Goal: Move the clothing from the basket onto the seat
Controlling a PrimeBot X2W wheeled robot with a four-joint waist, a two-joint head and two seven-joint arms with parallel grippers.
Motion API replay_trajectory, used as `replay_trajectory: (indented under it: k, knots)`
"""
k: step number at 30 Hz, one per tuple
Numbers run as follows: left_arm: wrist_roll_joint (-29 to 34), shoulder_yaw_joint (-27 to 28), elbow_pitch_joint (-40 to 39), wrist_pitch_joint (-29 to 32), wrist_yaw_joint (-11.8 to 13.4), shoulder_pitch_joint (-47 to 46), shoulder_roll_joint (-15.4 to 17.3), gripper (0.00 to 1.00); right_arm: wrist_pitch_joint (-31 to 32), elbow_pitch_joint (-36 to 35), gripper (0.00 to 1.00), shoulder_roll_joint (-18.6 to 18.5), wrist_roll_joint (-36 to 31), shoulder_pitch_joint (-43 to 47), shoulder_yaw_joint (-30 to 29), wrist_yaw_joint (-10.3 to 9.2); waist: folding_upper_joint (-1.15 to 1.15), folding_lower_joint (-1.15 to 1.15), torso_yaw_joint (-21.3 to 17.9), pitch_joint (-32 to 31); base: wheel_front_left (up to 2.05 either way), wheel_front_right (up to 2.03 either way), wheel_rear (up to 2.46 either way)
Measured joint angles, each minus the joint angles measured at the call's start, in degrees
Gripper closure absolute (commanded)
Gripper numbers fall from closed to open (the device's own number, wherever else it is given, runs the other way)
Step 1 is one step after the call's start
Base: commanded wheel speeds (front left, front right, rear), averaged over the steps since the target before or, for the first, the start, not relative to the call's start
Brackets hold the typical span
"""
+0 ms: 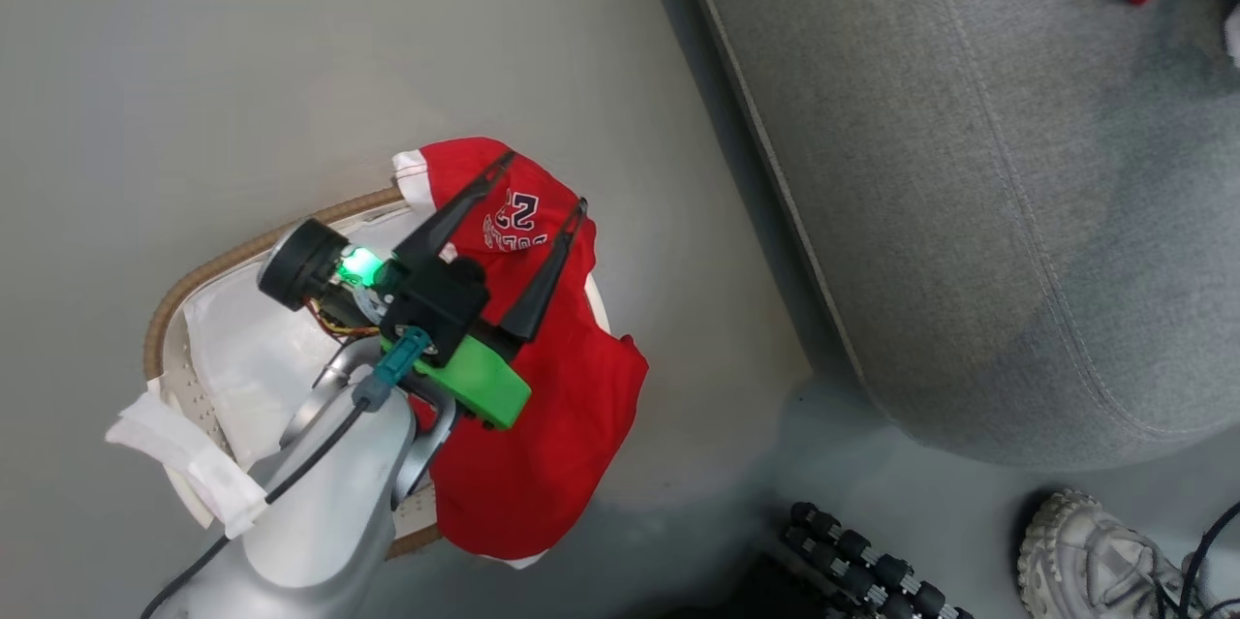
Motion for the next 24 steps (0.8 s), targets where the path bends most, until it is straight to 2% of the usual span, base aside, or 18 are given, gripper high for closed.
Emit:
replay_trajectory:
  k: [4,11,18,24]
  knots:
    - [-0.13,3.25,-0.16,0.0,0.42,0.41,-0.11,0.0,0.0,-0.51,0.0,1.74,-0.55,5.34,-1.16,0.0,0.0,0.0,1.6,-0.36,0.0,0.0,0.0]
    - [-0.34,8.6,0.18,0.0,0.87,4.66,-1.78,0.0,0.0,-6.71,0.0,3.66,-1.53,16.52,0.14,0.0,0.0,0.0,2.49,-4.69,0.0,0.0,0.0]
    - [-0.45,15.81,0.03,0.0,2.79,10.14,-4.16,0.0,-0.01,-16.88,0.0,7.33,1.01,24.47,6.14,0.0,0.0,-0.01,3.68,-10.64,0.0,0.0,0.0]
    - [-0.27,23.17,-0.25,-0.01,4.19,14.82,-5.98,0.0,-0.01,-23.95,0.0,10.21,1.42,28.92,11.93,0.0,0.0,-0.02,6.64,-15.07,0.0,0.0,0.0]
